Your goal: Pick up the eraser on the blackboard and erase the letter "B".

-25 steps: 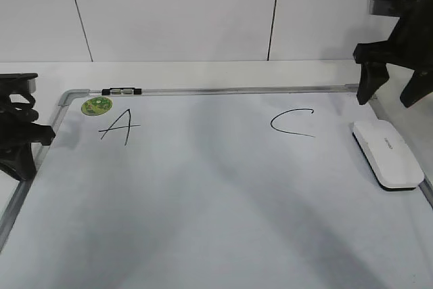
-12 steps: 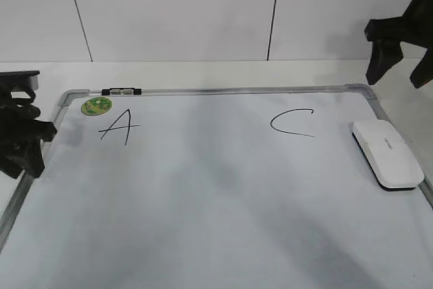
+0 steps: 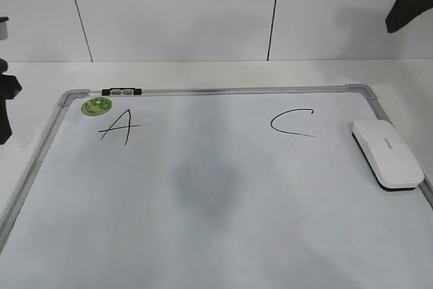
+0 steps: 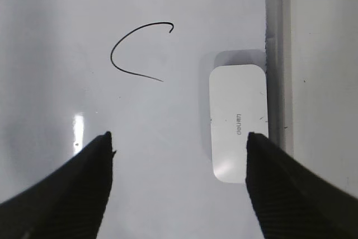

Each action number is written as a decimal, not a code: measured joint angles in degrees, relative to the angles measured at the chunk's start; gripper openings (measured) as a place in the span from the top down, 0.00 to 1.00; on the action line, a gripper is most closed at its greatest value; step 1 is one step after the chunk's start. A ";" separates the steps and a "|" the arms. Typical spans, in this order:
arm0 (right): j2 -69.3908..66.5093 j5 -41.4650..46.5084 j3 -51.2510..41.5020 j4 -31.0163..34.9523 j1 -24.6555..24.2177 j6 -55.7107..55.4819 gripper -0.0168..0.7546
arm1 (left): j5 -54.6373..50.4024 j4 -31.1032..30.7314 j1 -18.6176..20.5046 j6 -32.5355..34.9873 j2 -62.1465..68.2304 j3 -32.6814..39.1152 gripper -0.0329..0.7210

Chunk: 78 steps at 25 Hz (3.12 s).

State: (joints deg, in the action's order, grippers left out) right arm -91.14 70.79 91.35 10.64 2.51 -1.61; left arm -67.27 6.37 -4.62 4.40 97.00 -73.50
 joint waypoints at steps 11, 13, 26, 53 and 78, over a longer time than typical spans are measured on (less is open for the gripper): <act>19.04 0.57 -12.96 5.12 0.00 0.48 0.21 | -2.37 -0.10 0.00 0.00 -13.11 4.10 0.58; 23.02 0.70 -15.27 5.20 0.00 0.90 0.21 | -2.37 -0.10 0.00 0.00 -17.39 6.45 0.58; 50.59 1.41 -30.18 -2.12 0.00 5.70 0.22 | -3.96 -0.20 0.00 0.00 -48.34 18.16 0.58; 87.05 -3.84 -60.75 -10.64 0.00 9.89 0.22 | 2.97 -2.60 0.00 0.13 -96.28 43.41 0.58; 92.09 -5.12 -62.40 -12.50 0.00 9.34 0.22 | 3.42 -4.26 2.63 0.17 -96.37 43.53 0.58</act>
State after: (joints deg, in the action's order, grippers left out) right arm 0.95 65.67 28.96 -1.85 2.51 7.73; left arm -63.85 2.11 -2.00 4.57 0.63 -29.97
